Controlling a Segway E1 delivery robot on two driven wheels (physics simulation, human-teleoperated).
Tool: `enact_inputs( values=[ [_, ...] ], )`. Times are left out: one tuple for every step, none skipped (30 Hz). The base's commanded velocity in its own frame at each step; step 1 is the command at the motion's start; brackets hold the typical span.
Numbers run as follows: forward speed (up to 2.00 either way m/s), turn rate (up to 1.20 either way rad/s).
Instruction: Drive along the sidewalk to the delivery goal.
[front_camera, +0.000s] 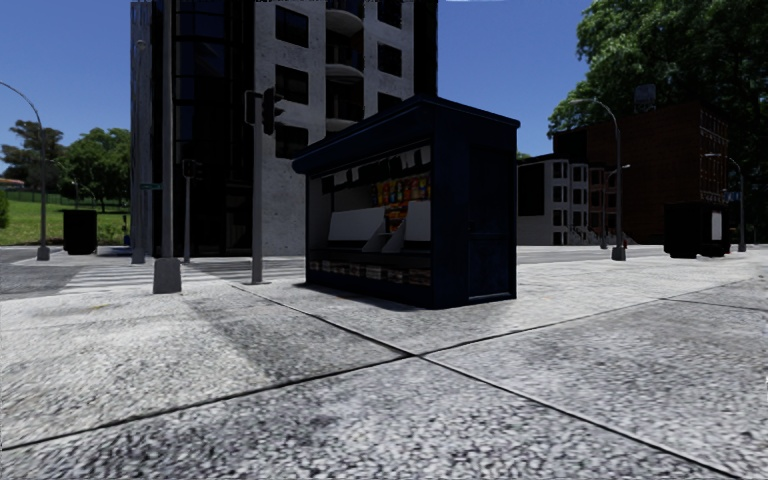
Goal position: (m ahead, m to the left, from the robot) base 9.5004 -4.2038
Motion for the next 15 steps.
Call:
enact_inputs(
  values=[
    [1.55,-0.49],
    [1.55,-0.49],
    [1.55,-0.49],
    [1.55,-0.49],
    [1.55,-0.49],
    [1.55,-0.49],
    [1.55,-0.49],
    [1.55,-0.49],
    [1.55,-0.49],
    [1.55,-0.49],
    [1.55,-0.49],
    [1.55,-0.49],
    [1.55,-0.49],
    [1.55,-0.49],
    [1.55,-0.49]
  ],
)
